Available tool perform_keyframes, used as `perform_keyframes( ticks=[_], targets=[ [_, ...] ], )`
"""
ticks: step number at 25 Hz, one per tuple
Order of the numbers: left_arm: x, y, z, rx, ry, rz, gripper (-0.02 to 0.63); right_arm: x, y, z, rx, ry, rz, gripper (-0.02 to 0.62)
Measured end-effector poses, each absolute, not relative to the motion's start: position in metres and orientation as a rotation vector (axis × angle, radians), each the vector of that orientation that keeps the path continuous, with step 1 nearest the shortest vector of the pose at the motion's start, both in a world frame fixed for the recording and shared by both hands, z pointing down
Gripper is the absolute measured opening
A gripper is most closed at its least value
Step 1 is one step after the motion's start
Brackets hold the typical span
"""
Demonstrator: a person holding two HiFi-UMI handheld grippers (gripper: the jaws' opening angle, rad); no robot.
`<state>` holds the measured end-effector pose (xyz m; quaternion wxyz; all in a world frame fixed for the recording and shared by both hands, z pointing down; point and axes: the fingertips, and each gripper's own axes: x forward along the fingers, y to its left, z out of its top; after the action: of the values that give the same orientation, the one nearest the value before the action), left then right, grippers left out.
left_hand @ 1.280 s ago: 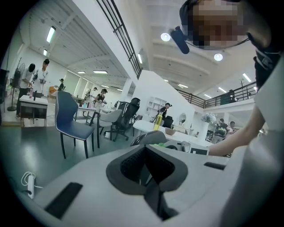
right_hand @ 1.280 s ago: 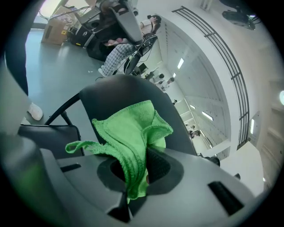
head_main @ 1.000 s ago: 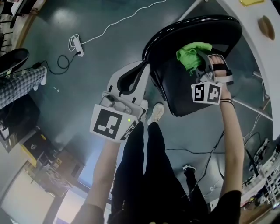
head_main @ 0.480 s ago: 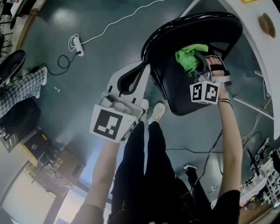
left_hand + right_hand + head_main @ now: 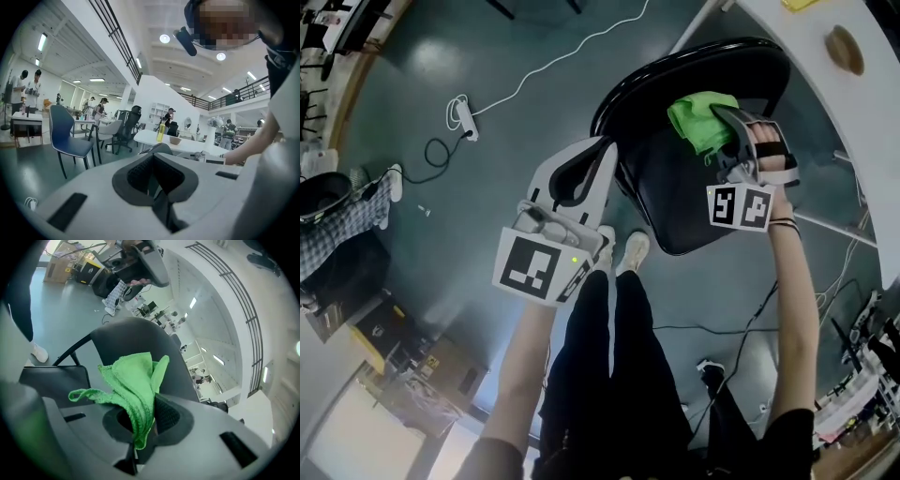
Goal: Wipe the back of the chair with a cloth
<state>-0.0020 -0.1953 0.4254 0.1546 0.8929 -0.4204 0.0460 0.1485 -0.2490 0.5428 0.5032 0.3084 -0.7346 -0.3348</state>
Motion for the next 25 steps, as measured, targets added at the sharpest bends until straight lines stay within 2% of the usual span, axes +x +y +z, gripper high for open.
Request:
perform_keyframes(
  ticks=[11,25],
  targets=[
    [0.014,-0.212,0.396,2.593,-1.178,0.131,0.006,0.194,-0.293,0.478,0.962,-1.673,-0.854,0.043],
    [0.035,-0.224,0.392,2.603,-1.162,0.150,0.006,0.247,-0.342,0.462,1.021,-1.611,-0.811,0.043]
  ],
)
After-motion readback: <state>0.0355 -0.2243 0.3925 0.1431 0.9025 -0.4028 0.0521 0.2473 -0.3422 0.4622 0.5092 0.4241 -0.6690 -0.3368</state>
